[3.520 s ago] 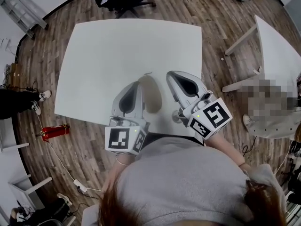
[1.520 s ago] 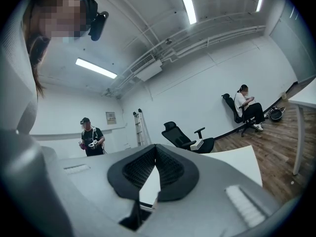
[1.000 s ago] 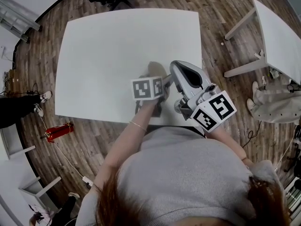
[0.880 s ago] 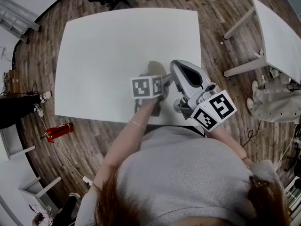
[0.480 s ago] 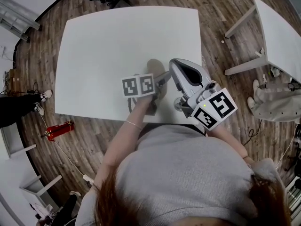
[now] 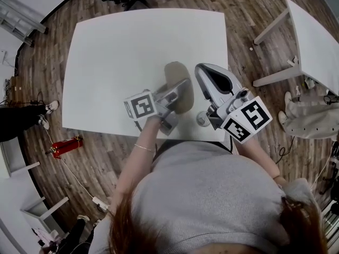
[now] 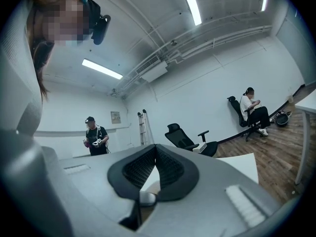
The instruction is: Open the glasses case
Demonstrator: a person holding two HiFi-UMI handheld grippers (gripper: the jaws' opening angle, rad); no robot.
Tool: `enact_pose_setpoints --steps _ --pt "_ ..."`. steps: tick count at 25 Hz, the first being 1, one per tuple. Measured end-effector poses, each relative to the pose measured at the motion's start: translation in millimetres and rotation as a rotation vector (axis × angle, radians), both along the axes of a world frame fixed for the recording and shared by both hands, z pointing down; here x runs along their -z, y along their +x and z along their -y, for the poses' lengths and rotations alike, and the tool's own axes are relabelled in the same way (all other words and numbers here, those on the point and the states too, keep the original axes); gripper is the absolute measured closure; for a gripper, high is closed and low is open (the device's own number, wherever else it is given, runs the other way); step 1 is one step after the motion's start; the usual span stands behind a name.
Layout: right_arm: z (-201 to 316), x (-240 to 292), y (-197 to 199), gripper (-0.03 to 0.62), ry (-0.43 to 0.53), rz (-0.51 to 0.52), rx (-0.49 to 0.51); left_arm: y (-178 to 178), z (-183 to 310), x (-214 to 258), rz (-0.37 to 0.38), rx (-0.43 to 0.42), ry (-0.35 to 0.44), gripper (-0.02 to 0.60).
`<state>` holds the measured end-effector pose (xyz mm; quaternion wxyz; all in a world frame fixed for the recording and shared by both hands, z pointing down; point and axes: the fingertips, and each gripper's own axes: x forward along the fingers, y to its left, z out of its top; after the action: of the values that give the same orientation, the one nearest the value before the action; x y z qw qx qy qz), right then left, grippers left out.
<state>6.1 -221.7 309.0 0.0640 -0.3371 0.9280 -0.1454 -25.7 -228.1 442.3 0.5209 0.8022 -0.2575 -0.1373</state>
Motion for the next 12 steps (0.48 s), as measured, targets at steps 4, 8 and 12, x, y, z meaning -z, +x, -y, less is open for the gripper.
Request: enact_pose_setpoints --steps 4,8,12 --pt "14 -13 8 0.591 -0.008 -0.066 0.023 6 -13 41 -0.079 -0.079 0.174 0.259" --pt "34 -28 9 0.599 -0.067 -0.018 0.109 9 -28 69 -0.200 -0.140 0.270 0.259" --pt "50 -30 3 0.462 -0.230 0.177 0.313 5 -39 81 -0.307 -0.182 0.280 0.259"
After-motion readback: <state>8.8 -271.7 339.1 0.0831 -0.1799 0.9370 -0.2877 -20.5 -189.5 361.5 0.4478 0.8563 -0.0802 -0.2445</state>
